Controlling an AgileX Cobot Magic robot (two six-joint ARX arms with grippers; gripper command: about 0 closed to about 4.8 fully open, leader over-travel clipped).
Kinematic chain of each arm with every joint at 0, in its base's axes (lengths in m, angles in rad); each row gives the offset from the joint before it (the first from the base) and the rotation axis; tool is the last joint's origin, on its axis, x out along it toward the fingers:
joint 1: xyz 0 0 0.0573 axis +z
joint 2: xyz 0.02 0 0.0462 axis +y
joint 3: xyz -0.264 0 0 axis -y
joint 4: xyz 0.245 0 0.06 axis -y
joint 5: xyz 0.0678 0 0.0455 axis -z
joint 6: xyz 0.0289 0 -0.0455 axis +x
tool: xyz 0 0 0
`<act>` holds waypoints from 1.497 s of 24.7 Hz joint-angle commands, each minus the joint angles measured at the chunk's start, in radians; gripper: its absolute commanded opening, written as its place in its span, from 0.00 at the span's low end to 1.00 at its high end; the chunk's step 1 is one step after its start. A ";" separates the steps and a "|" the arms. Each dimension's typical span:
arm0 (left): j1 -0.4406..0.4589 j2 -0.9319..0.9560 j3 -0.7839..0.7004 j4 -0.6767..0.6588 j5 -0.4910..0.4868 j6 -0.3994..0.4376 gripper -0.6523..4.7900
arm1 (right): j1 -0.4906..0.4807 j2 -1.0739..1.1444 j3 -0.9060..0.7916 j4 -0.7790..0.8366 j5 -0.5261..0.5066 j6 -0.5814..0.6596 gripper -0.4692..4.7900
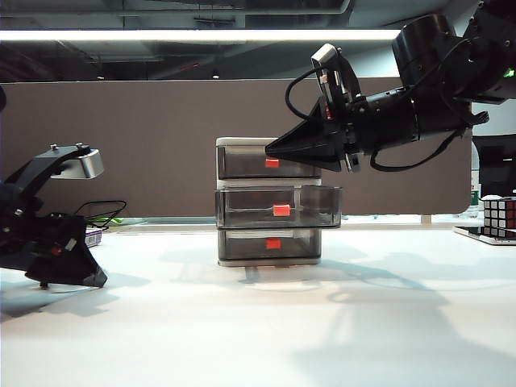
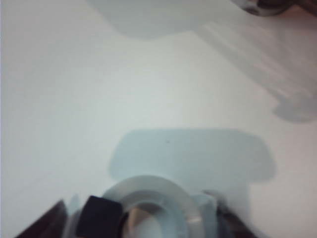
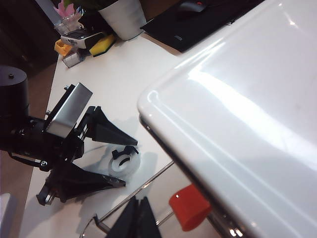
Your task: Open the second layer of the drawer on the table, pick up the transparent tape on the table and put it in, and finally close the drawer.
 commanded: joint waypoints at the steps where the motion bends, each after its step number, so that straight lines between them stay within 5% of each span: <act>1: 0.001 0.005 -0.003 -0.025 -0.012 0.008 0.80 | 0.001 -0.005 0.003 0.010 -0.005 0.001 0.08; 9: 0.001 0.011 -0.003 -0.014 -0.012 0.007 0.78 | 0.001 -0.005 0.003 0.010 -0.005 0.001 0.08; 12: 0.000 0.045 -0.002 -0.010 0.031 0.006 0.45 | 0.001 -0.005 0.003 0.009 -0.005 0.001 0.08; 15: 0.000 0.058 -0.002 -0.010 0.052 0.005 0.33 | 0.001 -0.005 0.003 0.010 -0.005 0.001 0.08; 24: -0.002 -0.162 -0.001 0.011 0.060 -0.032 0.26 | 0.001 -0.005 0.003 0.003 -0.005 0.001 0.08; 29: -0.010 -0.353 0.037 -0.037 0.249 -0.110 0.26 | 0.002 -0.005 0.004 0.011 -0.002 0.002 0.08; 37: -0.208 -0.213 0.238 -0.098 0.234 -0.090 0.27 | 0.008 -0.005 0.005 0.021 -0.002 0.002 0.08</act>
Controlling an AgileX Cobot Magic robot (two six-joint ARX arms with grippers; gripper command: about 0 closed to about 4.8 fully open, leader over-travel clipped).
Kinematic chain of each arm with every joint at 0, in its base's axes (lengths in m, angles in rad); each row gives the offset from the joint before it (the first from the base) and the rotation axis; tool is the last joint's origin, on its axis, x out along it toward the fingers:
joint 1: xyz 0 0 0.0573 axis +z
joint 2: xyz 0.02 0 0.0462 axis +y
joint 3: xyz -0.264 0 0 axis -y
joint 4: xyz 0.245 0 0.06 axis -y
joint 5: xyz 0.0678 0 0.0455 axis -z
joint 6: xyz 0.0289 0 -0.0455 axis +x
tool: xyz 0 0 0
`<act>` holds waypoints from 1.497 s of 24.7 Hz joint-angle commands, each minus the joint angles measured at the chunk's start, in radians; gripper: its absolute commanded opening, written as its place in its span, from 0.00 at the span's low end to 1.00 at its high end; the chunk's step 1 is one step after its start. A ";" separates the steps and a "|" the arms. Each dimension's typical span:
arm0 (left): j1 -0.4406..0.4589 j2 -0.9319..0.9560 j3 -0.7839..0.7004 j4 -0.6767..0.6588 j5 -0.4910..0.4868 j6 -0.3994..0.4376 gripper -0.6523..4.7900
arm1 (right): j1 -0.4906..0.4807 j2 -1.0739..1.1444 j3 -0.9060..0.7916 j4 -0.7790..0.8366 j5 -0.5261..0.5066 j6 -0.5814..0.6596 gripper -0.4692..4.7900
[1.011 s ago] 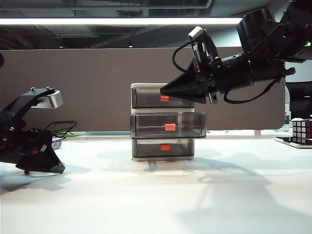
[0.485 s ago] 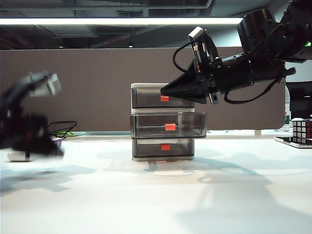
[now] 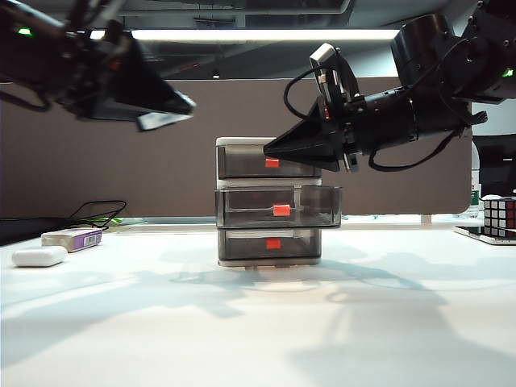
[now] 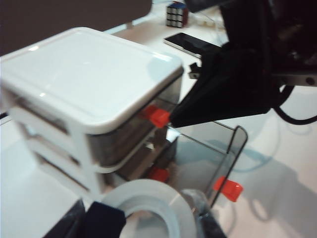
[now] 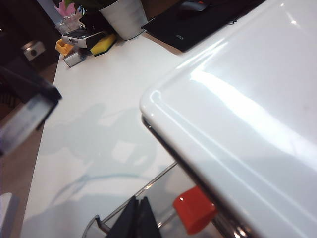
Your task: Open the second layer of the drawer on the table, pick up the transparent tape on the table and put it in, and finally close the drawer.
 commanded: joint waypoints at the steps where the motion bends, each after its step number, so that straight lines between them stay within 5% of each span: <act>1: -0.054 0.087 0.051 0.004 -0.014 0.007 0.27 | 0.002 -0.005 0.005 0.021 -0.003 0.002 0.08; 7: -0.218 0.347 0.195 0.068 -0.095 0.007 0.28 | 0.002 -0.015 0.006 0.034 -0.018 0.027 0.08; 11: -0.237 0.377 0.221 0.068 -0.182 0.007 0.29 | 0.002 -0.030 0.006 0.032 -0.029 0.028 0.08; 12: -0.237 0.376 0.220 0.066 -0.182 0.006 0.35 | 0.002 -0.034 0.006 0.032 -0.029 0.028 0.08; 15: -0.235 0.376 0.221 0.029 -0.190 0.006 0.96 | 0.002 -0.035 0.006 0.033 -0.029 0.031 0.08; 20: -0.242 0.375 0.221 0.021 -0.190 0.003 0.96 | 0.002 -0.035 0.006 0.033 -0.029 0.030 0.08; 21: -0.242 0.373 0.221 0.020 -0.190 0.003 0.95 | 0.002 -0.035 0.006 0.033 -0.029 0.030 0.08; 25: -0.241 0.229 0.220 -0.212 -0.190 0.003 0.61 | 0.002 -0.035 0.006 0.033 -0.029 0.030 0.08; 27: -0.242 0.130 0.220 -0.369 -0.161 0.016 0.20 | 0.002 -0.035 0.006 0.034 -0.028 0.030 0.08; 28: -0.241 0.083 0.220 -0.446 -0.087 0.039 0.11 | 0.002 -0.035 0.006 0.034 -0.027 0.030 0.08; 31: -0.241 0.077 0.220 -0.531 0.019 0.061 0.11 | 0.003 -0.035 0.006 0.041 -0.027 0.031 0.08; 37: -0.241 0.230 0.220 -0.473 0.024 0.063 0.11 | 0.007 -0.088 0.028 0.127 -0.047 0.117 0.08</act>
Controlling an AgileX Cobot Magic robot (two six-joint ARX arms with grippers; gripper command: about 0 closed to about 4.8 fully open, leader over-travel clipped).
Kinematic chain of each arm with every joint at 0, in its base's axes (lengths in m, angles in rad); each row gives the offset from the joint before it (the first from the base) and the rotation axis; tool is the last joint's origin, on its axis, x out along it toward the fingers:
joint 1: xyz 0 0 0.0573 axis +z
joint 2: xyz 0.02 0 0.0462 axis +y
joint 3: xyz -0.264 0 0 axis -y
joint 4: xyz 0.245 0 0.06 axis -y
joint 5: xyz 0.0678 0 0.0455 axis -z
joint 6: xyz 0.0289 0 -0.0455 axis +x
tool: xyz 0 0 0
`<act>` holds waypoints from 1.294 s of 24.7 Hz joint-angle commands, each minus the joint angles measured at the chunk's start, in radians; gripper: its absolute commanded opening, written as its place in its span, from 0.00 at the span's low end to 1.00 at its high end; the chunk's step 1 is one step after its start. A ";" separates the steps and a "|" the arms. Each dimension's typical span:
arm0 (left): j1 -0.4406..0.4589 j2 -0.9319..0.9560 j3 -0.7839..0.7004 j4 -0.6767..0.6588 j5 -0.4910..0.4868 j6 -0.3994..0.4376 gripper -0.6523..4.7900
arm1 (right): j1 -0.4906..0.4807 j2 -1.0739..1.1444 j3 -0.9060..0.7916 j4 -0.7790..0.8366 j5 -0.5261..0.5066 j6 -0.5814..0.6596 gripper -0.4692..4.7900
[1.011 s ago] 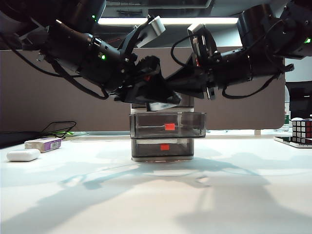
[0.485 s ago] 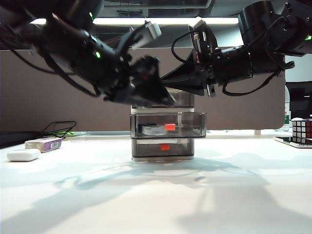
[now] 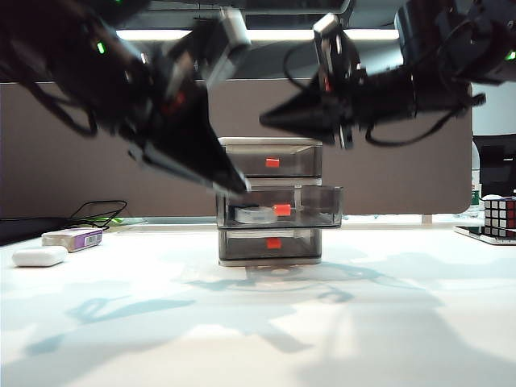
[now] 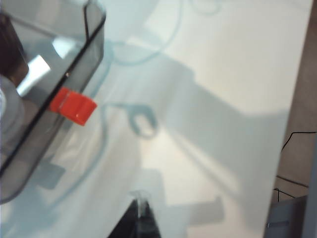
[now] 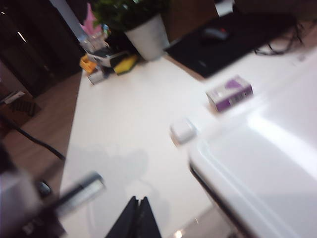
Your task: Open the second layer of the drawer on the table, pick up the transparent tape on the table and put it in, and finally close the drawer.
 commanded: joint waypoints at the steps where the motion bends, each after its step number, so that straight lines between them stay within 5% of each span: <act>1: -0.001 0.068 0.004 0.095 0.008 0.002 0.11 | 0.001 -0.034 0.047 0.056 0.021 0.029 0.08; 6: -0.001 0.140 0.004 0.201 0.004 -0.007 0.11 | 0.003 -0.011 0.158 -0.089 0.161 -0.101 0.08; 12: -0.001 0.200 0.004 0.295 -0.024 -0.008 0.11 | 0.003 0.132 0.325 -0.229 0.183 -0.153 0.08; 32: -0.001 0.230 0.005 0.454 -0.260 -0.010 0.11 | 0.003 0.180 0.348 -0.331 0.265 -0.202 0.08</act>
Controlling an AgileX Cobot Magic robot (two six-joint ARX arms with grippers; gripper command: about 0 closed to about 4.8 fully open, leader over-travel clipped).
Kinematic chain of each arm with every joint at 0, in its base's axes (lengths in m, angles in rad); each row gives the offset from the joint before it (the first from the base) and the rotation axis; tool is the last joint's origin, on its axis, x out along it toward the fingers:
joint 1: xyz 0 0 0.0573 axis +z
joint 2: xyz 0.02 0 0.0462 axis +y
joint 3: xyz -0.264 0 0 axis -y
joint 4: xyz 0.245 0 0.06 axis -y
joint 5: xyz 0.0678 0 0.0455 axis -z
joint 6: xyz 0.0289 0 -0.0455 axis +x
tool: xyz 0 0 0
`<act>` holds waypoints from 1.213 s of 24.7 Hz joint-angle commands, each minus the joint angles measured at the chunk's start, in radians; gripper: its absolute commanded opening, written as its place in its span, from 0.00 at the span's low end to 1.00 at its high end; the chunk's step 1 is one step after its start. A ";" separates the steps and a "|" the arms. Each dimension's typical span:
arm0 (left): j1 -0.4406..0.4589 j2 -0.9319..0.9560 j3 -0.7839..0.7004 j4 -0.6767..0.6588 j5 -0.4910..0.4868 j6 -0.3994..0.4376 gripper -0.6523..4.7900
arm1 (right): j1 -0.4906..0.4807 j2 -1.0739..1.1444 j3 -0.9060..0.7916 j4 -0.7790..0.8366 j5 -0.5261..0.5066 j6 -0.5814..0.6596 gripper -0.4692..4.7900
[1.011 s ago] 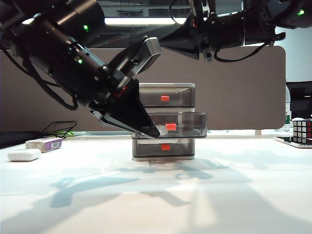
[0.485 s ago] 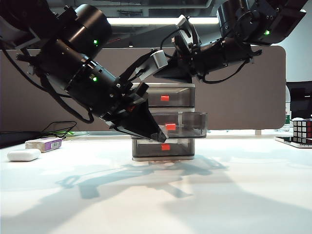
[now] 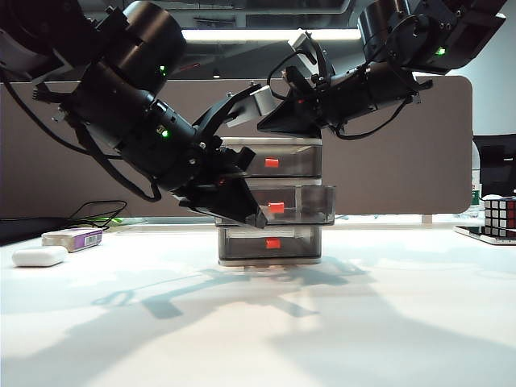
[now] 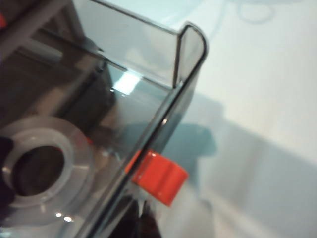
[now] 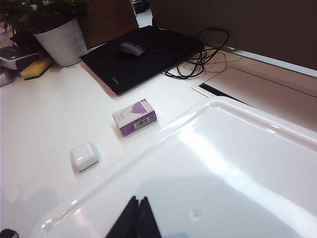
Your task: Open the second layer of the drawer on the table, pick up the transparent tape on the table and put it in, and finally close the drawer.
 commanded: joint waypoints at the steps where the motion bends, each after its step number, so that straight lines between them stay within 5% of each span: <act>1: 0.002 -0.001 0.005 0.045 -0.047 -0.006 0.11 | 0.002 0.005 -0.005 -0.044 0.005 0.002 0.08; 19: 0.000 0.084 0.011 0.235 -0.161 -0.006 0.11 | 0.002 0.005 -0.005 -0.053 0.001 0.002 0.08; 30: 0.001 0.084 0.011 0.322 -0.331 -0.005 0.11 | 0.002 0.005 -0.005 -0.093 0.002 -0.040 0.08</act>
